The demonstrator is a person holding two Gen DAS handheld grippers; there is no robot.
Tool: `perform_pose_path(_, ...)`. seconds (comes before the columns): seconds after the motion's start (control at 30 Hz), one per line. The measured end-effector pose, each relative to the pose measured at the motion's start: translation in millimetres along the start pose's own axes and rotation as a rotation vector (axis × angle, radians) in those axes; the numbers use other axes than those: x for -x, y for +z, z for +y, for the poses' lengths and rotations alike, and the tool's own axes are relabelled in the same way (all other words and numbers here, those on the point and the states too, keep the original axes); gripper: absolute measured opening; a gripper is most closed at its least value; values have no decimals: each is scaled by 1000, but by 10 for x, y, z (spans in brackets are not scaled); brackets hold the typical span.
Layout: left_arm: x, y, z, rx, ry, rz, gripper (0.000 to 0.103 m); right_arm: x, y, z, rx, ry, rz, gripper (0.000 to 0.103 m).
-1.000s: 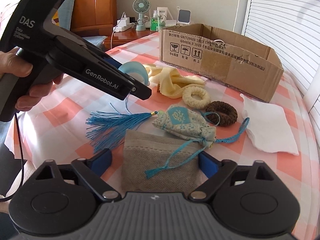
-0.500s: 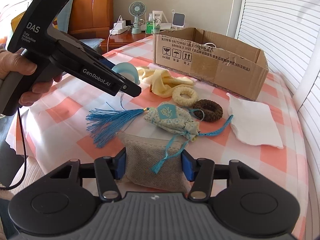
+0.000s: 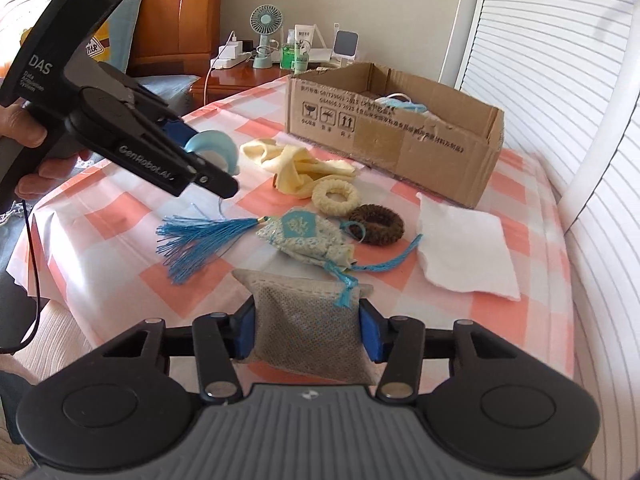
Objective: Organize soft objects
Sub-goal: 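Carry the blue ball into the box and release it with the left gripper while the right holds the sachet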
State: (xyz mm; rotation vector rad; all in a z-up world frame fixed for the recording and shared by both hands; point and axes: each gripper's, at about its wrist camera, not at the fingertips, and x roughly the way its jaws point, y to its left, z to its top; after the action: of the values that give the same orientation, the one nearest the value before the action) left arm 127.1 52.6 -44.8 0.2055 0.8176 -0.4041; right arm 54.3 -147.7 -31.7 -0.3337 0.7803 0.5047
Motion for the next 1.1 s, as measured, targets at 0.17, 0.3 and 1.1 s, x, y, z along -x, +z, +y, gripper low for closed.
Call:
perform_pose_path(0.17,169,73,-24,-24,1,-8,53,136,111,-140,-4,-35,-22,56)
perform_pose_path(0.3,301,198,-59,-50,0,-36,53,233,237,-255,-4,-58,-48,55)
perform_pose_path(1.1,-272,1720,-62,-98,81,-150,53,205,883,-816,-51,-108,-151,55)
